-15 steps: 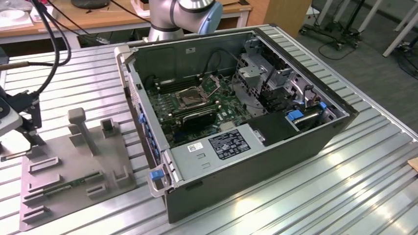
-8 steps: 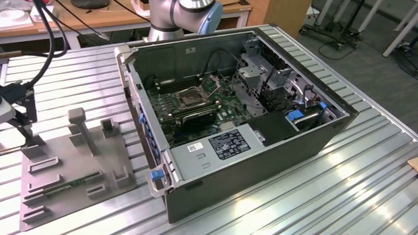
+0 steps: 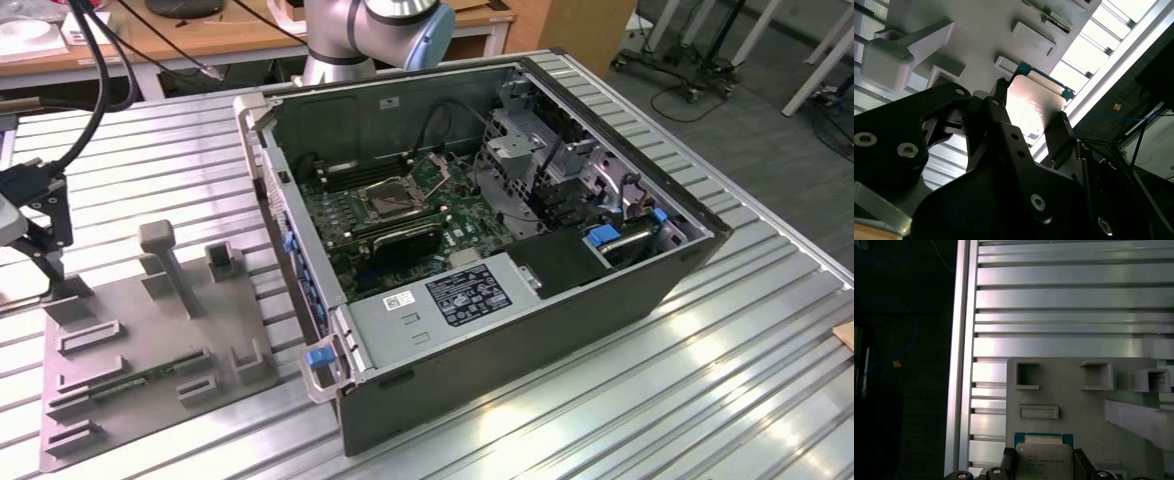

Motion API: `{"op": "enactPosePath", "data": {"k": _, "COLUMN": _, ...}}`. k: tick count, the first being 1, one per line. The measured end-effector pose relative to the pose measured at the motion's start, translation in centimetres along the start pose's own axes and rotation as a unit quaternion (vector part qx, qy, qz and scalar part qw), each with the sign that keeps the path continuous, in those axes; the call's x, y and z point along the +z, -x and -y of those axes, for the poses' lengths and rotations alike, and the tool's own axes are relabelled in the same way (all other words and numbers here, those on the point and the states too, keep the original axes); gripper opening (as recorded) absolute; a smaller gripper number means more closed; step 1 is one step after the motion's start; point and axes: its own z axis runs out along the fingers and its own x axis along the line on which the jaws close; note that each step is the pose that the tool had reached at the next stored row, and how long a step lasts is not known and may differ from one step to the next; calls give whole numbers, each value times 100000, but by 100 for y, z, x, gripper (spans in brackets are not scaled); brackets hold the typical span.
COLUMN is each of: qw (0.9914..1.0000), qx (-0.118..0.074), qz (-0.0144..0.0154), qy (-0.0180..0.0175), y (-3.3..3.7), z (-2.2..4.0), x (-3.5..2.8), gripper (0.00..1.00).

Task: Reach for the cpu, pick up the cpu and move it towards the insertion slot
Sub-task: 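Pick up the cpu and move it towards the insertion slot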

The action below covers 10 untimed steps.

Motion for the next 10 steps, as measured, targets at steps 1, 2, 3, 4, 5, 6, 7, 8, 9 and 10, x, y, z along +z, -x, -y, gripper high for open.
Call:
{"op": "enactPosePath", "data": {"k": 1, "qw": 100000, "qx": 0, "qz": -8, "qy": -7, "y": 0, "z": 0, "x": -1, "gripper": 54}}
{"op": "enactPosePath", "data": {"k": 2, "qw": 100000, "qx": 0, "qz": -10, "qy": -8, "y": 0, "z": 0, "x": -2, "gripper": 54}}
{"op": "enactPosePath", "data": {"k": 3, "qw": 100000, "qx": 3, "qz": -11, "qy": -9, "y": 0, "z": 0, "x": -2, "gripper": 54}}
{"op": "enactPosePath", "data": {"k": 4, "qw": 100000, "qx": 2, "qz": -8, "qy": -6, "y": 0, "z": 0, "x": -2, "gripper": 54}}
{"op": "enactPosePath", "data": {"k": 5, "qw": 100000, "qx": 2, "qz": -10, "qy": -7, "y": 0, "z": 0, "x": -2, "gripper": 54}}
{"op": "enactPosePath", "data": {"k": 6, "qw": 100000, "qx": 0, "qz": -10, "qy": -7, "y": 0, "z": 0, "x": -3, "gripper": 54}}
{"op": "enactPosePath", "data": {"k": 7, "qw": 100000, "qx": 2, "qz": -29, "qy": -22, "y": 0, "z": 0, "x": -10, "gripper": 54}}
{"op": "enactPosePath", "data": {"k": 8, "qw": 100000, "qx": 4, "qz": -34, "qy": -26, "y": 0, "z": -2, "x": -21, "gripper": 54}}
{"op": "enactPosePath", "data": {"k": 9, "qw": 100000, "qx": 3, "qz": -15, "qy": -12, "y": 0, "z": -3, "x": -35, "gripper": 54}}
{"op": "enactPosePath", "data": {"k": 10, "qw": 100000, "qx": 4, "qz": -14, "qy": -12, "y": -1, "z": -4, "x": -54, "gripper": 54}}
